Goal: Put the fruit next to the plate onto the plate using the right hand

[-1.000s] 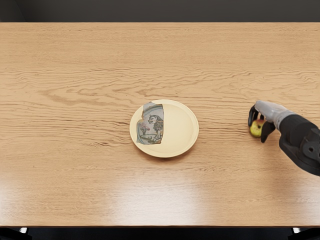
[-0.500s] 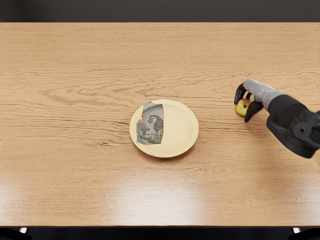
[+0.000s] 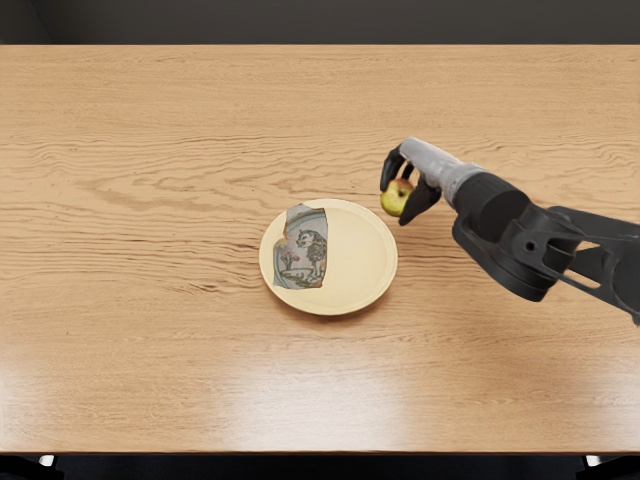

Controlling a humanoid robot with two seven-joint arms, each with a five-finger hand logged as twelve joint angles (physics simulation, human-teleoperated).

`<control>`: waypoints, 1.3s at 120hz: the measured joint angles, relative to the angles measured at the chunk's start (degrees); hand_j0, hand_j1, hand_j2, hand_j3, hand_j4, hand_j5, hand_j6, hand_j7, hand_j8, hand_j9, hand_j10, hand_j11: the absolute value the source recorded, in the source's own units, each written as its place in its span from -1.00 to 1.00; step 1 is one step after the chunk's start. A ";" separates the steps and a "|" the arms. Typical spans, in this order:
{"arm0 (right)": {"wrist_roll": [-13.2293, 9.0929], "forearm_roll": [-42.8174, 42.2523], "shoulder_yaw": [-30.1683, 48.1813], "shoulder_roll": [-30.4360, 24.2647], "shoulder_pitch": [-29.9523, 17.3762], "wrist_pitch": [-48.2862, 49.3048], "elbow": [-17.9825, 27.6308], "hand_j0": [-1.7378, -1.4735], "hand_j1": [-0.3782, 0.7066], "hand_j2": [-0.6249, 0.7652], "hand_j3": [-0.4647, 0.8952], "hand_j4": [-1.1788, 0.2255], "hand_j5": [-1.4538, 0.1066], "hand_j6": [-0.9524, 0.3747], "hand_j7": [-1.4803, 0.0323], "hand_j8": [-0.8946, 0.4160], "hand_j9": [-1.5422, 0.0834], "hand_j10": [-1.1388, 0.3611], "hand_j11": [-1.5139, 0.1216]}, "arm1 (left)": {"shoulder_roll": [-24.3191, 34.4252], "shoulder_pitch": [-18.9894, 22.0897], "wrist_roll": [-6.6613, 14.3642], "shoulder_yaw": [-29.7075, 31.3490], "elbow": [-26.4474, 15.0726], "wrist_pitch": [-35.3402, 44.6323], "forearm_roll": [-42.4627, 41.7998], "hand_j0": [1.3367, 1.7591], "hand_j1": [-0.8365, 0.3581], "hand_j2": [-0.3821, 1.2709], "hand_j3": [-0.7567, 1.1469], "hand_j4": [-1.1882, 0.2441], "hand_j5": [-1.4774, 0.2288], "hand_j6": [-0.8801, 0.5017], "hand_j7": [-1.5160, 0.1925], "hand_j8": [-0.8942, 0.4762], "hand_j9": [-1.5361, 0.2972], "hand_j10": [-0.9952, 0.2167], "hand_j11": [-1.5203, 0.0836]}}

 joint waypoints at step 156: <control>1.09 30.57 28.70 -3.42 -7.43 41.38 -2.30 -0.39 -0.84 -0.08 -0.32 0.57 0.74 0.36 0.83 0.29 0.77 0.42 0.73 | 0.00 -0.04 0.00 0.00 -0.01 0.00 -0.02 0.52 0.98 -0.54 -0.20 0.66 0.73 0.27 0.77 0.30 0.68 0.64 0.90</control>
